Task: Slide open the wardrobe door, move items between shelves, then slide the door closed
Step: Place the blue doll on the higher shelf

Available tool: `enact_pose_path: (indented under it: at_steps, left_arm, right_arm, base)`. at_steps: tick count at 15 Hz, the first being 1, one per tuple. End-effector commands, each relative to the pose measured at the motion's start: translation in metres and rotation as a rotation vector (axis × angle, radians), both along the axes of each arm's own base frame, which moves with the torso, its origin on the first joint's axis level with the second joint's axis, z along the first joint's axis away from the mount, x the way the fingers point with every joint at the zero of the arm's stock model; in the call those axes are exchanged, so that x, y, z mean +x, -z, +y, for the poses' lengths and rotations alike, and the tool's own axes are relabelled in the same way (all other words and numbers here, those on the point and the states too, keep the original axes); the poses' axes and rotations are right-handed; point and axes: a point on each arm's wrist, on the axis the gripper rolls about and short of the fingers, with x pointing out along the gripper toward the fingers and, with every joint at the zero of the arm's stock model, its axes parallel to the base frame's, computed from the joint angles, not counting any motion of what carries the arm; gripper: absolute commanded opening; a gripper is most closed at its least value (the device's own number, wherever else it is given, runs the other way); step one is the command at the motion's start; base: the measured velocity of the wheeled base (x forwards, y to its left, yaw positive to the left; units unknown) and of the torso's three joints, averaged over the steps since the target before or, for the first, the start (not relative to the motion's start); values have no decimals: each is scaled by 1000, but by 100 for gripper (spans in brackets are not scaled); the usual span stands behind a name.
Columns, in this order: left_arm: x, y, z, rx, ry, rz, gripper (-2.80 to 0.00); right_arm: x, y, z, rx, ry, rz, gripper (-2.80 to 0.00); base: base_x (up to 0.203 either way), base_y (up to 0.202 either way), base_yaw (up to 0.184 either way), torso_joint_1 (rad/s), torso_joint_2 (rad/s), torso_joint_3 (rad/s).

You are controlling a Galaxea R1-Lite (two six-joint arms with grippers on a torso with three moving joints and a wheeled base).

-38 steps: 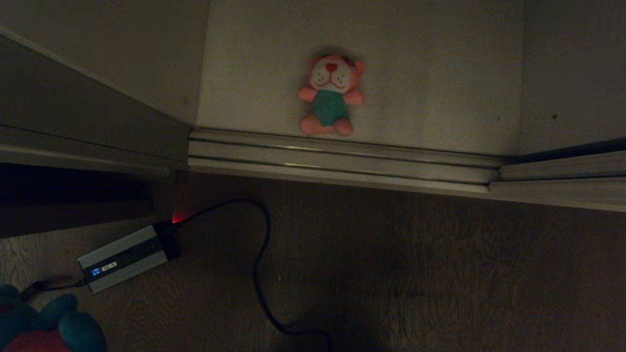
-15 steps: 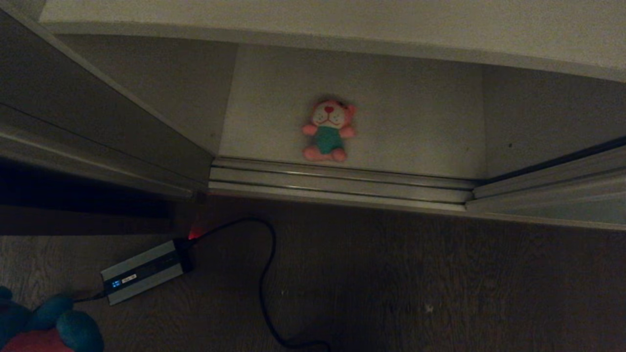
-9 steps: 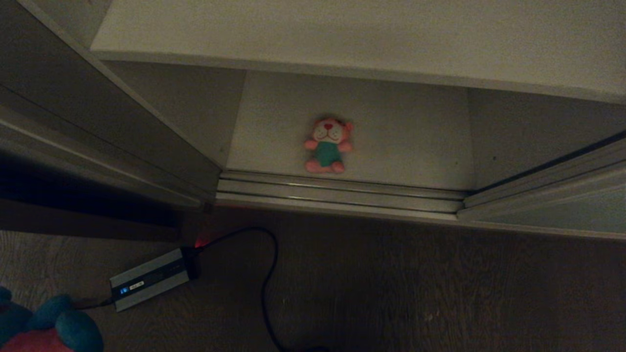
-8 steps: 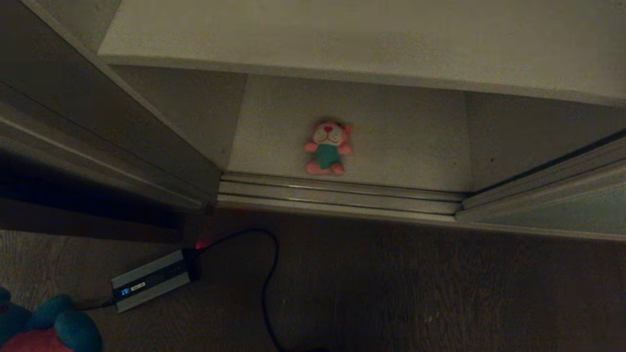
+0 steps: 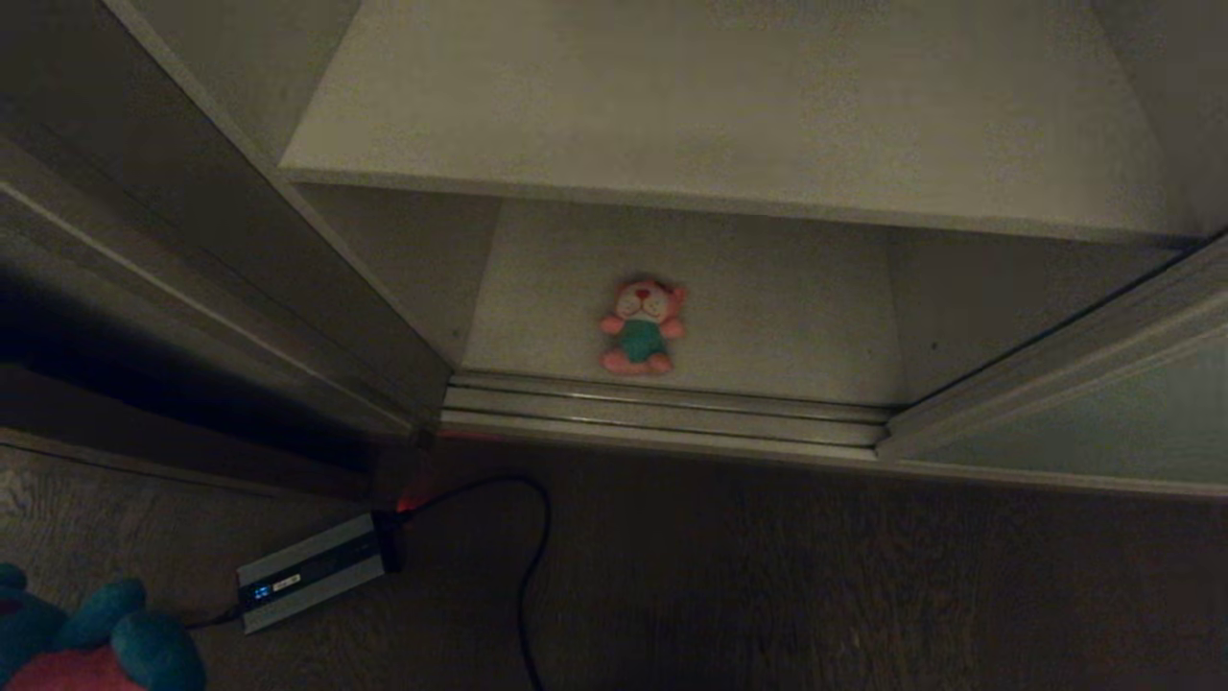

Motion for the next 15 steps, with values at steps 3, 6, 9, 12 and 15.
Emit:
enact_pose_path:
  at_steps: [3, 6, 9, 12, 15]
  left_arm:
    - [0, 0, 0, 3, 0, 5, -280]
    - [0, 0, 0, 1, 0, 5, -280]
    - [0, 0, 0, 1, 0, 5, -280]
    - [0, 0, 0, 1, 0, 5, -280]
    - [0, 0, 0, -2, 0, 2, -280]
  right_arm:
    - [0, 0, 0, -1, -1, -2, -280]
    - [0, 0, 0, -1, -1, -2, -280]
    - [0, 0, 0, -1, -1, -2, -280]
    - [0, 0, 0, -1, -1, -1, -280]
    - [0, 0, 0, -1, -1, -2, -280]
  base:
    - [0, 0, 0, 1, 3, 206]
    - [0, 0, 0, 0, 1, 200]
    - [0, 0, 0, 3, -1, 204]
    - [0, 0, 0, 1, 3, 205]
    - [0, 0, 0, -2, 4, 203]
